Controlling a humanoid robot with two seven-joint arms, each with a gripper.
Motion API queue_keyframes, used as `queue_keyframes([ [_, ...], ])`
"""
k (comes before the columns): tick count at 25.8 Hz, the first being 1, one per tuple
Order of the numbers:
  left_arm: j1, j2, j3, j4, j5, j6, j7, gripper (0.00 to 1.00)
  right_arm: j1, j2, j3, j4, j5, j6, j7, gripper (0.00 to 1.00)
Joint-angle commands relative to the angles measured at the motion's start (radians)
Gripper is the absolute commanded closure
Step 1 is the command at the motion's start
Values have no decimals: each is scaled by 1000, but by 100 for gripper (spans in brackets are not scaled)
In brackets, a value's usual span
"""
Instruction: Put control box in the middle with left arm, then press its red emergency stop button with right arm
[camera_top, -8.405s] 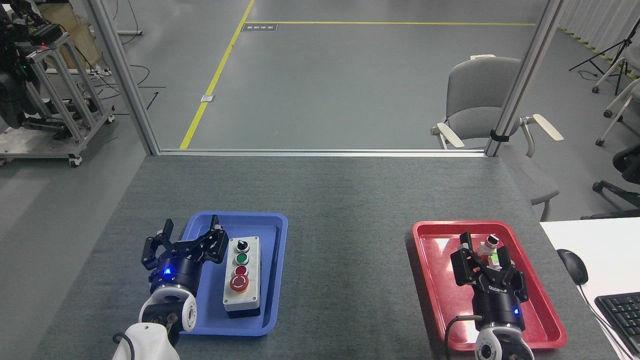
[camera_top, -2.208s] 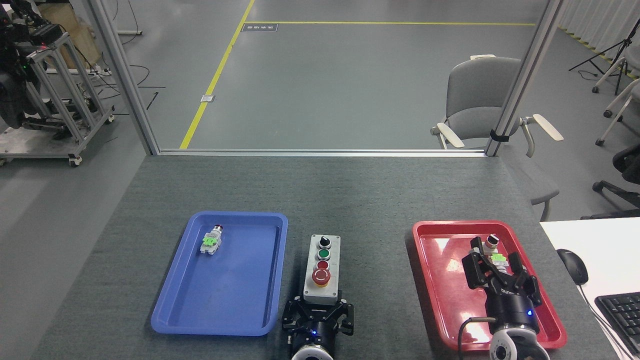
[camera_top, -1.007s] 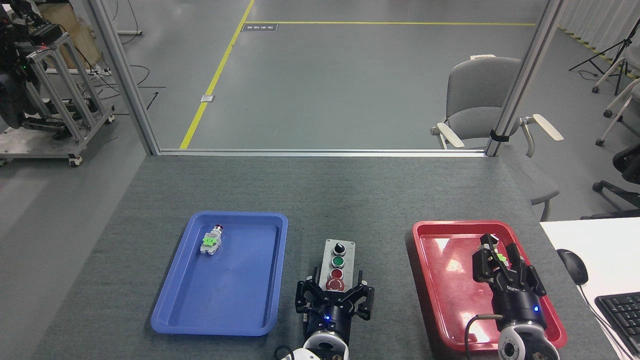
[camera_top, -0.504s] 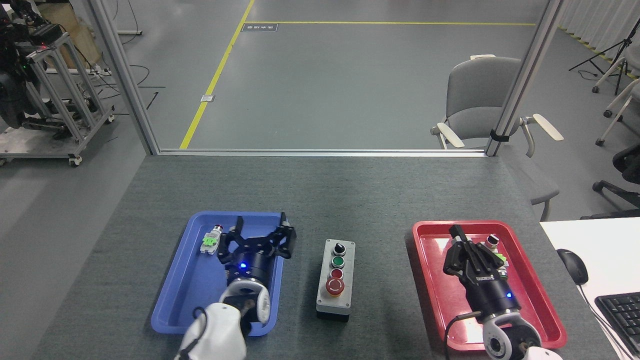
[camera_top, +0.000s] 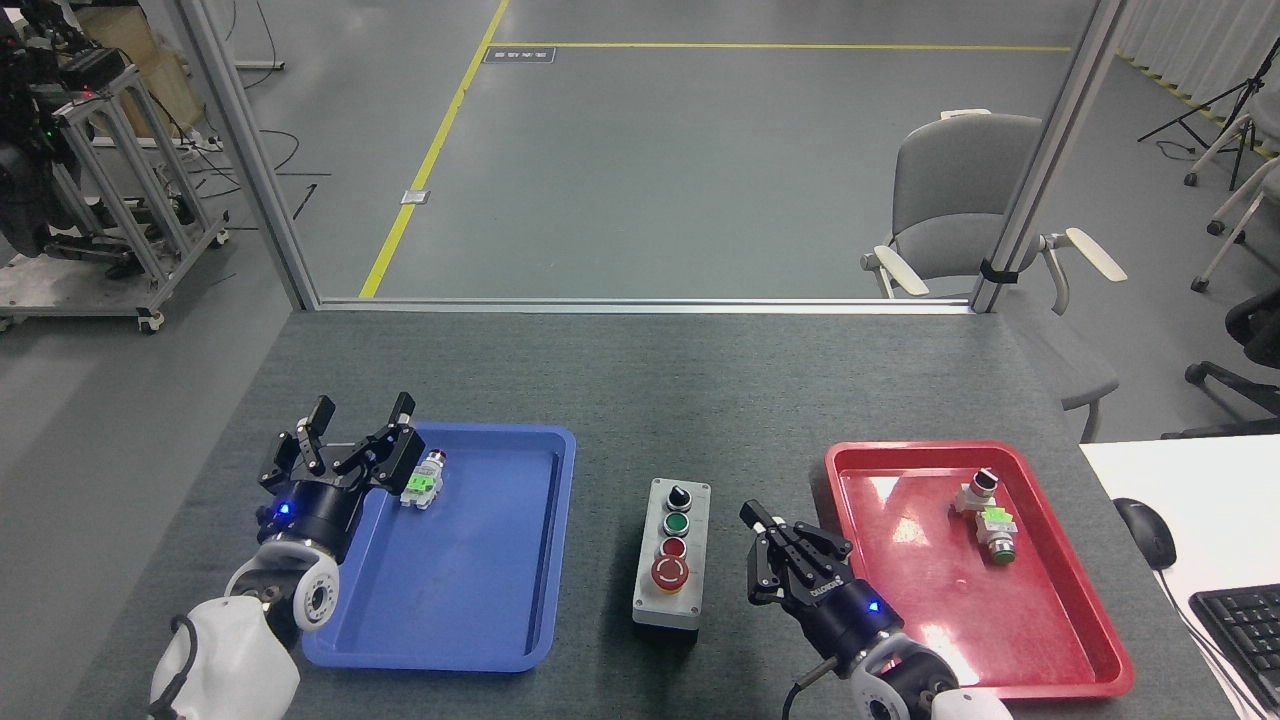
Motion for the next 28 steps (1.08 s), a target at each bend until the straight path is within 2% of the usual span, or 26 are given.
queue_keyframes([
  [1, 62, 40, 3, -31, -2, -21, 5, 0, -30, 15, 57, 41, 2, -8, 2, 100],
  [5, 90, 72, 14, -48, -2, -21, 7, 0, -79, 35, 109, 107, 2, 1, 0, 100],
  [11, 157, 71, 95, -66, 0, -18, 33, 0, -79, 59, 116, 117, 16, 1, 2, 100],
  [15, 214, 54, 135, -225, -3, 65, 22, 2, -79, 61, 116, 130, 42, 0, 2, 100],
  [18, 214, 9, 123, -245, -16, 73, 20, 2, -79, 70, 117, 147, 48, 0, 2, 100],
  [24, 217, -158, 94, -279, -204, 77, -4, 2, -79, 73, 117, 163, 74, 1, 3, 100],
  [28, 228, -164, 91, -232, -207, 73, 11, 1, -79, 73, 117, 166, 76, 1, 3, 100],
])
